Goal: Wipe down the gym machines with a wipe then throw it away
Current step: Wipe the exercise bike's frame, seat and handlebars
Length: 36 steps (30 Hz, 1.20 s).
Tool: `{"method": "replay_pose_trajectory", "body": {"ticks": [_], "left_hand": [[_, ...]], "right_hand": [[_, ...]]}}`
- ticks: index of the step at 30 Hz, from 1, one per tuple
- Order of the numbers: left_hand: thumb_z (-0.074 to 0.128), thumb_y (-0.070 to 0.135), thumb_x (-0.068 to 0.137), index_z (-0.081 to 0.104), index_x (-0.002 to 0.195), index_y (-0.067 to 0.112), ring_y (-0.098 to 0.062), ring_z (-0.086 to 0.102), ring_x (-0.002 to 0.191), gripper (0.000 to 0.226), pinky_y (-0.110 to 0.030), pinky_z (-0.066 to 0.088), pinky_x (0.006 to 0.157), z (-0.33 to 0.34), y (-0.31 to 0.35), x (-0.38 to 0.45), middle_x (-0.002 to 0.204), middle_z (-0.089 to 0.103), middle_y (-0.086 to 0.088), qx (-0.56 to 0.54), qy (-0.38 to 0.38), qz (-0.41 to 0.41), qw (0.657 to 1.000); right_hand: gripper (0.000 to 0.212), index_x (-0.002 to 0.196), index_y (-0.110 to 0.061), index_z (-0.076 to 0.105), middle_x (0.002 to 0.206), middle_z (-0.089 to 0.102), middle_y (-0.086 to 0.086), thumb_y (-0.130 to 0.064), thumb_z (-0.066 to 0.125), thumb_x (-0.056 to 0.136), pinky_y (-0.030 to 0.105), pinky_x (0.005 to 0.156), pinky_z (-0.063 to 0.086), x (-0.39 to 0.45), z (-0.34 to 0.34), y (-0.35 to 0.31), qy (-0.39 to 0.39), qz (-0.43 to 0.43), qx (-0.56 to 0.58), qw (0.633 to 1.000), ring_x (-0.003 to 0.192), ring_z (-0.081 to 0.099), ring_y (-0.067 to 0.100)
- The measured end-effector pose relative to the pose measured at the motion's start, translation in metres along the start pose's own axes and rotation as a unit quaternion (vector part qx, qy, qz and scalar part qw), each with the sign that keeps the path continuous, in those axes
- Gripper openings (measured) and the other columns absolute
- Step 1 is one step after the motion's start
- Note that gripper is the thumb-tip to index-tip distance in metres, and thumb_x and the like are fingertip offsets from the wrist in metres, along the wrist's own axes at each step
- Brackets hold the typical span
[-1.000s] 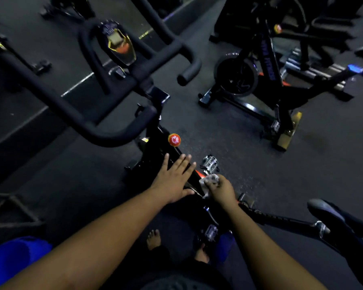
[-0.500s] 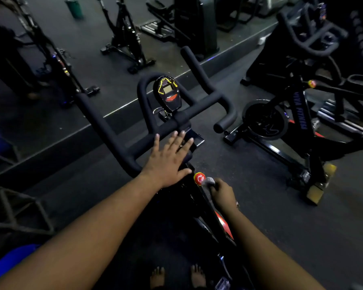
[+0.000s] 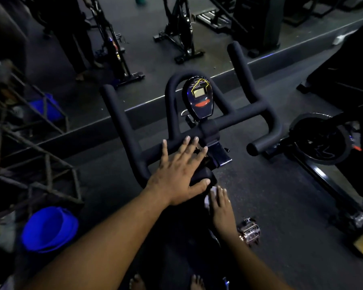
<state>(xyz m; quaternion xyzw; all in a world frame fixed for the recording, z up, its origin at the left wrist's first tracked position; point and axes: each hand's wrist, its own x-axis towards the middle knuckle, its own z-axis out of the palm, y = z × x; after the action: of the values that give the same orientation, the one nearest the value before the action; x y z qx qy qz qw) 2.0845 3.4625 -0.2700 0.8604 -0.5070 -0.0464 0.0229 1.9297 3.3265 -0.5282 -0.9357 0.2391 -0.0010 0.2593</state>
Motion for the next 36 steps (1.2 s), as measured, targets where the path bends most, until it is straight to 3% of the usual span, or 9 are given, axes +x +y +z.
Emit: {"method": "replay_pose_trajectory", "body": {"ticks": [3, 8, 13, 17, 19, 22, 26, 32, 36], "left_hand": [[0.013, 0.076, 0.089, -0.01, 0.163, 0.03, -0.015, -0.03, 0.152, 0.09, -0.072, -0.016, 0.114, 0.0, 0.003, -0.001, 0.169, -0.024, 0.0, 0.013, -0.014, -0.016, 1.0], [0.013, 0.082, 0.086, -0.012, 0.162, 0.029, -0.016, -0.031, 0.152, 0.096, -0.077, -0.013, 0.111, -0.002, 0.006, 0.0, 0.167, -0.028, 0.002, 0.037, -0.024, -0.04, 0.998], [0.018, 0.082, 0.088, -0.013, 0.162, 0.028, -0.017, -0.032, 0.152, 0.096, -0.077, -0.012, 0.112, -0.004, 0.006, 0.002, 0.167, -0.03, 0.001, 0.037, -0.031, -0.038, 0.998], [0.02, 0.081, 0.089, -0.011, 0.162, 0.028, -0.016, -0.031, 0.152, 0.096, -0.077, -0.013, 0.112, -0.005, 0.006, 0.001, 0.167, -0.028, 0.001, 0.031, -0.03, -0.037, 0.998], [0.019, 0.082, 0.089, -0.012, 0.161, 0.028, -0.017, -0.031, 0.152, 0.096, -0.077, -0.013, 0.112, -0.004, 0.006, 0.002, 0.167, -0.029, 0.001, 0.034, -0.034, -0.036, 0.998], [0.018, 0.082, 0.088, -0.013, 0.161, 0.028, -0.017, -0.032, 0.152, 0.096, -0.077, -0.013, 0.112, -0.006, 0.006, 0.002, 0.166, -0.031, 0.001, 0.04, -0.036, -0.036, 0.998], [0.02, 0.082, 0.089, -0.013, 0.162, 0.027, -0.017, -0.032, 0.151, 0.097, -0.077, -0.013, 0.111, -0.008, 0.007, 0.001, 0.166, -0.031, 0.0, 0.036, -0.039, -0.038, 0.998], [0.021, 0.083, 0.089, -0.013, 0.162, 0.028, -0.017, -0.032, 0.151, 0.097, -0.077, -0.011, 0.112, -0.007, 0.007, 0.001, 0.166, -0.032, 0.001, 0.034, -0.041, -0.041, 0.998], [0.02, 0.083, 0.089, -0.013, 0.162, 0.028, -0.017, -0.032, 0.151, 0.097, -0.077, -0.012, 0.112, -0.005, 0.007, 0.001, 0.166, -0.031, 0.001, 0.035, -0.038, -0.039, 0.998]], "right_hand": [[0.065, 0.156, -0.018, 0.028, 0.159, 0.036, 0.019, -0.045, 0.039, 0.099, 0.055, 0.11, 0.038, -0.011, 0.0, 0.009, 0.022, 0.001, -0.041, 0.999, 0.147, 0.031, 0.037], [0.041, 0.119, -0.007, 0.057, 0.116, 0.054, 0.016, -0.041, 0.042, 0.102, 0.047, 0.081, 0.048, 0.044, -0.027, -0.003, -0.016, 0.023, -0.048, 0.998, 0.103, 0.056, 0.04], [0.045, 0.124, -0.005, 0.063, 0.135, 0.05, 0.018, -0.028, 0.042, 0.092, 0.056, 0.095, 0.047, 0.027, -0.007, 0.007, 0.018, -0.094, -0.112, 0.989, 0.123, 0.051, 0.049], [0.063, 0.153, -0.015, 0.036, 0.163, 0.031, 0.011, -0.032, 0.049, 0.093, 0.054, 0.113, 0.026, -0.013, 0.007, 0.015, 0.014, -0.128, -0.13, 0.983, 0.152, 0.019, 0.039], [0.069, 0.154, -0.017, 0.031, 0.161, 0.035, 0.009, -0.031, 0.053, 0.091, 0.056, 0.111, 0.033, -0.002, 0.001, 0.015, 0.01, -0.09, -0.126, 0.988, 0.15, 0.025, 0.037], [0.046, 0.139, -0.016, 0.044, 0.138, 0.051, 0.014, -0.035, 0.045, 0.097, 0.053, 0.097, 0.048, 0.026, -0.01, 0.011, 0.009, -0.009, -0.052, 0.999, 0.127, 0.051, 0.039], [0.038, 0.134, -0.018, 0.049, 0.128, 0.046, 0.011, -0.04, 0.047, 0.103, 0.045, 0.082, 0.048, 0.034, -0.023, 0.005, -0.01, 0.031, 0.011, 0.999, 0.111, 0.052, 0.036], [0.094, 0.161, -0.017, 0.009, 0.166, 0.015, 0.021, -0.013, 0.069, 0.089, 0.051, 0.11, 0.04, -0.004, 0.003, 0.027, 0.013, -0.054, -0.035, 0.998, 0.15, 0.022, 0.042], [0.089, 0.161, -0.017, 0.005, 0.167, 0.014, 0.017, -0.019, 0.064, 0.094, 0.055, 0.118, 0.028, 0.001, -0.004, 0.022, -0.001, -0.066, -0.043, 0.997, 0.154, 0.01, 0.041]]}}
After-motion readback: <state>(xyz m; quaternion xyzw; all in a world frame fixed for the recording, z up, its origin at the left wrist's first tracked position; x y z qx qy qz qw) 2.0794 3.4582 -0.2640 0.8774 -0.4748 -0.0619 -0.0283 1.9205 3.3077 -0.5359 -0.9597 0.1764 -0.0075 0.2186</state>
